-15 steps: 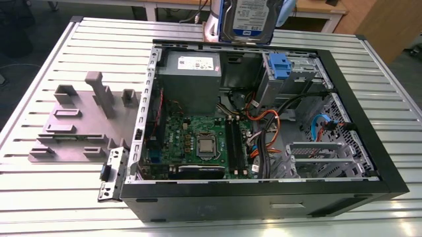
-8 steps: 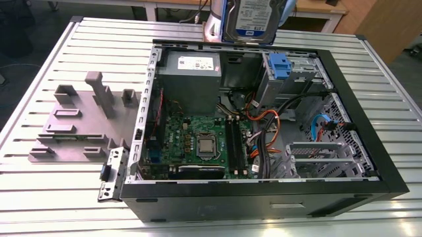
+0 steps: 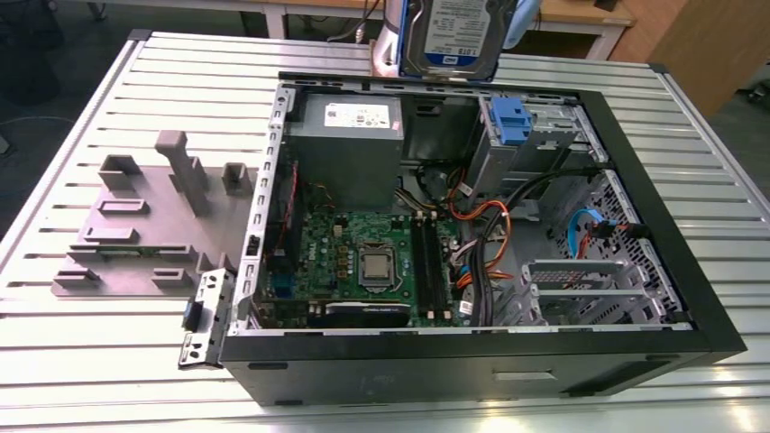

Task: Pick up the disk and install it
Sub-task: 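Pick up the disk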

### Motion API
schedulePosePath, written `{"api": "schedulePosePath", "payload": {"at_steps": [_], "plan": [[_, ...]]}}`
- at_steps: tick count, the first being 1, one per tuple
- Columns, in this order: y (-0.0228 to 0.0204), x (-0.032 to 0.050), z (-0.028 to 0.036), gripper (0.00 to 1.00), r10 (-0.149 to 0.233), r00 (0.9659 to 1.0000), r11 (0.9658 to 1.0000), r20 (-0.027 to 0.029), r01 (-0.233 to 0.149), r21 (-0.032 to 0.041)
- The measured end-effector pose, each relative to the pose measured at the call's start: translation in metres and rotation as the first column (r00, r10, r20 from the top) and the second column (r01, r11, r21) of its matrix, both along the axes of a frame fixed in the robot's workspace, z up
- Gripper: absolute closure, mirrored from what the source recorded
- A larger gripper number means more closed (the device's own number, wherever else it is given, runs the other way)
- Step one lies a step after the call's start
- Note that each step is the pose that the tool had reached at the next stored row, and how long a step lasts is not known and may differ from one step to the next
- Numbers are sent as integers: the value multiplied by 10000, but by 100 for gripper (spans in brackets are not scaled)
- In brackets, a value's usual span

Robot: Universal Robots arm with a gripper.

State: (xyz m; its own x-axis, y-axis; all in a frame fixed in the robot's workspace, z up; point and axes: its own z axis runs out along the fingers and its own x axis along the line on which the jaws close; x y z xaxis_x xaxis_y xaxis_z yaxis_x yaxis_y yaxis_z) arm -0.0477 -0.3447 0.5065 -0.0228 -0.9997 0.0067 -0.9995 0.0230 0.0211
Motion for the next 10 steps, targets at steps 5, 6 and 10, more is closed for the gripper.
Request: {"api": "schedulePosePath", "payload": {"at_steps": [5, 6, 10], "plan": [[0, -3, 0, 64, -1, 10000, 10000, 1, 1, 1], [0, -3, 0, 64, -1, 10000, 10000, 1, 1, 1], [0, -12, 0, 64, -1, 10000, 10000, 1, 1, 1]]}}
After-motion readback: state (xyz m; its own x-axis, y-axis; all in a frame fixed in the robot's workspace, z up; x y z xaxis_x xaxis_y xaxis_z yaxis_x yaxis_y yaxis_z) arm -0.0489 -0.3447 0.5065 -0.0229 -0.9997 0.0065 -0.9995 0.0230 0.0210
